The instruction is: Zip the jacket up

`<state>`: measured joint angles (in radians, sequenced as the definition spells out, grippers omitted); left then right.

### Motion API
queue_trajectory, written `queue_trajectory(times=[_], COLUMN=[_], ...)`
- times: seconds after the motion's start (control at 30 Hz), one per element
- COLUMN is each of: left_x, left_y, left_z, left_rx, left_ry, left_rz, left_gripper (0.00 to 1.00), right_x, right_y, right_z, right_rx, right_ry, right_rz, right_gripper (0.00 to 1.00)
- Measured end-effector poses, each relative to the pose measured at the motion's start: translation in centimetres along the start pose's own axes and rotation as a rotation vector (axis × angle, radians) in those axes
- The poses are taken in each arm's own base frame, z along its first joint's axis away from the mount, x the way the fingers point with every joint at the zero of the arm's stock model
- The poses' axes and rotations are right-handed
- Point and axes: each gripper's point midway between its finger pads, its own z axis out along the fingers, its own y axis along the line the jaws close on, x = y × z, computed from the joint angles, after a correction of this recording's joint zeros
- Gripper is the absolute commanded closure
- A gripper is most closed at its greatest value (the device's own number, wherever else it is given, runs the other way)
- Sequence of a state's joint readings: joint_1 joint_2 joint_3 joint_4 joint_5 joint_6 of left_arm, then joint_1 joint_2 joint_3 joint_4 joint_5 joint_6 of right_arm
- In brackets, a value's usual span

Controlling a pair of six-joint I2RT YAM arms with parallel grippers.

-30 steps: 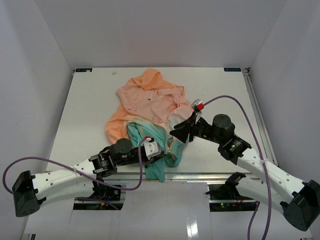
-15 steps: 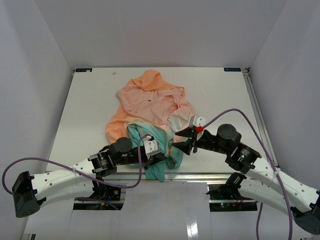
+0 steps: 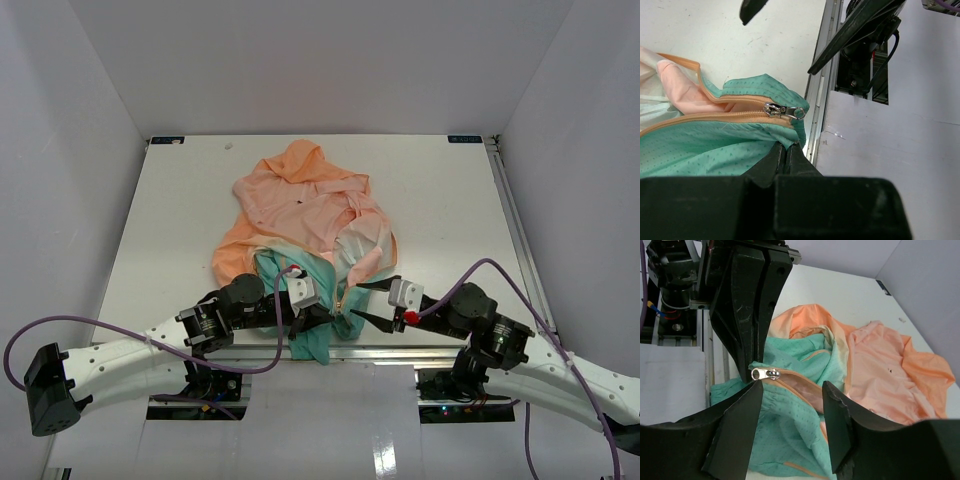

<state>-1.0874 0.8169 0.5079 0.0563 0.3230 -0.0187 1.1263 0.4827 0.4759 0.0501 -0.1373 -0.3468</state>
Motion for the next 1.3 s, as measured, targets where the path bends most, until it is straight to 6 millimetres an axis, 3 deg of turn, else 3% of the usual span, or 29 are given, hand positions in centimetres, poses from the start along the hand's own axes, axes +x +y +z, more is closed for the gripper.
queue_trajectory(times=[0.3, 0.47, 0.67, 1.0, 1.3], left_x=[0.0, 0.0, 0.0, 0.0, 0.0], left_y=[0.0, 0.0, 0.0, 0.1, 0.1], left_z=[0.0, 0.0, 0.0, 0.0, 0.0], left_rx=[-0.001, -0.002, -0.004, -0.006, -0.006], left_ry=[-0.001, -0.002, -0.002, -0.002, -0.001], left_rz=[-0.007, -0.008, -0.008, -0.009, -0.009], left_gripper=[1.0, 1.0, 1.0, 1.0, 1.0], right_x=[1.2, 0.5, 0.0, 1.2, 1.5], right_y=[1.4, 2.0, 2.7, 4.3, 3.8], right_z=[0.8, 0.7, 0.8, 1.7, 2.4], right_rx=[-0.059, -0.077, -0.1, -0.151, -0.114], right_ry=[-0.003, -0.04, -0.062, -0.016, 0.002], right_rz=[-0.088, -0.12, -0.133, -0.132, -0.139], right_gripper=[0.51, 0.53, 0.54, 0.54, 0.54])
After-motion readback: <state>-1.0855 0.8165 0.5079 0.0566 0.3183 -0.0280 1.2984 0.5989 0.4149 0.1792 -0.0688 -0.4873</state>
